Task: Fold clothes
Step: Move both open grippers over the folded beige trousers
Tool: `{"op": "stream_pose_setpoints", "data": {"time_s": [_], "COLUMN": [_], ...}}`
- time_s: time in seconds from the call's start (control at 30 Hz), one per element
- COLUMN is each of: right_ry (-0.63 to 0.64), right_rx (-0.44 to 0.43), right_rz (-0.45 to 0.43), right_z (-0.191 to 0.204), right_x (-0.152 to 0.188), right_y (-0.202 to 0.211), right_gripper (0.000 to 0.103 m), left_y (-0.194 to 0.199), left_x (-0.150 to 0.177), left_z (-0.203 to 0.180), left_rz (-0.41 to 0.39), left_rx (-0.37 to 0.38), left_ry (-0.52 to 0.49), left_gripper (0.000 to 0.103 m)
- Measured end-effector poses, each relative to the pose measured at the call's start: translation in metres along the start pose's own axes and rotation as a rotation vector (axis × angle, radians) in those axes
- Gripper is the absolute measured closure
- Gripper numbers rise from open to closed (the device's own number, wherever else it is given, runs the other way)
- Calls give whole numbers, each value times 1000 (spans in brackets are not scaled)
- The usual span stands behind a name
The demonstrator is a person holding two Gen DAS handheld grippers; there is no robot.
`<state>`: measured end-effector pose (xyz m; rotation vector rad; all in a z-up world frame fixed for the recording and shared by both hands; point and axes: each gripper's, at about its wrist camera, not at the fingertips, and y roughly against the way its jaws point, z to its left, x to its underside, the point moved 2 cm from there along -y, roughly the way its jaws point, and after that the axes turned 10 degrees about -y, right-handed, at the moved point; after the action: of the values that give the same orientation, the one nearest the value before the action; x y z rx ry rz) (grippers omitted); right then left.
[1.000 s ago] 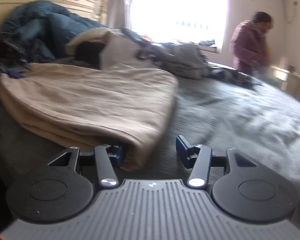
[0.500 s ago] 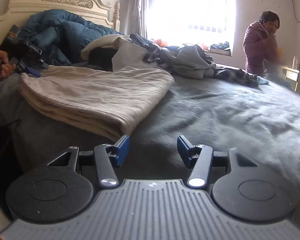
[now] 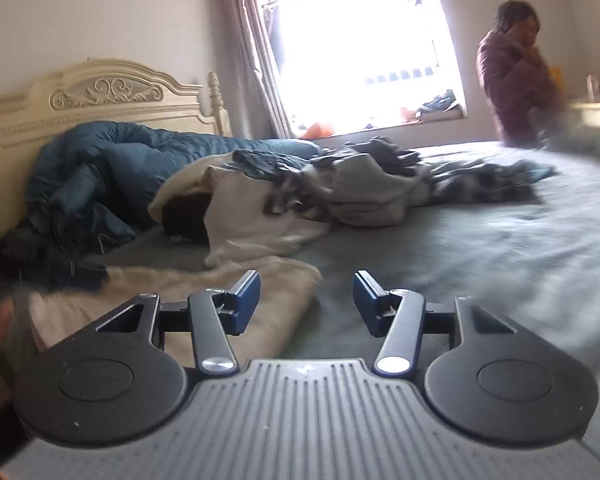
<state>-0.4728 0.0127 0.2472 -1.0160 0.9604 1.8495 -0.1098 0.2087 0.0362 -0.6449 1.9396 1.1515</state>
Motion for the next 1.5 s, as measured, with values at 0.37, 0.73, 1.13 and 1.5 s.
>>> {"op": "stream_pose_setpoints", "data": {"time_s": [0.37,0.73,1.13,1.5], "right_ry": [69,129,81,11], "right_rx": [-11,-36,41,59], "right_rz": [328,308,287,257], "right_z": [2,25,16,16], "right_x": [26,-8,-17,-15], "right_y": [-111,-141,-143,-111], "right_gripper": [77,77,79,77], "left_y": [-27,4,14,-6], "left_x": [58,85,90,66], "left_z": [33,28,20,7], "left_rz": [-17,-87,-119,-98], "left_rx": [39,27,44,31], "left_ry": [32,-73,-78,-38], "left_gripper": [42,42,41,41]}}
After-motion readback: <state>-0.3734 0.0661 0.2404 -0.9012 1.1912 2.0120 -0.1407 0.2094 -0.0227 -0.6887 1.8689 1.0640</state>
